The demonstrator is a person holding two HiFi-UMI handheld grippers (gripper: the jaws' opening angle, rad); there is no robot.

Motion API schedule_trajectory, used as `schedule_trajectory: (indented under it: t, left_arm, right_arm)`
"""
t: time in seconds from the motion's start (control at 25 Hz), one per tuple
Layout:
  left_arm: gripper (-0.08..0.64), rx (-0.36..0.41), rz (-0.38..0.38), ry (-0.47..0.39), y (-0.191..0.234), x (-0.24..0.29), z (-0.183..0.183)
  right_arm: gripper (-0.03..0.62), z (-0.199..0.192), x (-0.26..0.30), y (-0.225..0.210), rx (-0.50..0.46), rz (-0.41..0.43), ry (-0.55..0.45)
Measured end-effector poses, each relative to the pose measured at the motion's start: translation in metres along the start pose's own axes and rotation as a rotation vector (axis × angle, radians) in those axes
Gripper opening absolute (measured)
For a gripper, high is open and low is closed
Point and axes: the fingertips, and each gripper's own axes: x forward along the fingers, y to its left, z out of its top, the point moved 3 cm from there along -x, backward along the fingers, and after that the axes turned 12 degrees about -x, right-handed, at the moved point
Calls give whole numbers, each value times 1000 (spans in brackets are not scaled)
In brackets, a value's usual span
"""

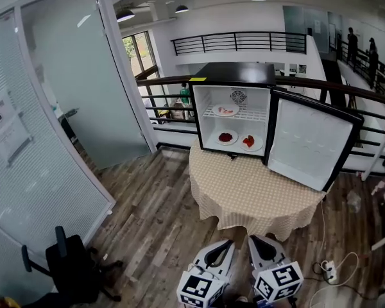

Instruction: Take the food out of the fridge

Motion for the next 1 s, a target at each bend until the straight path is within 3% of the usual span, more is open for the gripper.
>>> schedule_trajectory:
  t: [0.2,0.52,1.0]
  left_arm:
    - [17,-8,-18,11,27,17,4]
    - [17,-35,-37,21,110,49,26]
    - [17,-18,-206,64,222,129,66]
  right_arm:
    - [18,-1,31,-6,9,-6,20]
    - [18,11,113,-13,48,-57,35]
    - [18,14,237,-44,91,-216,84]
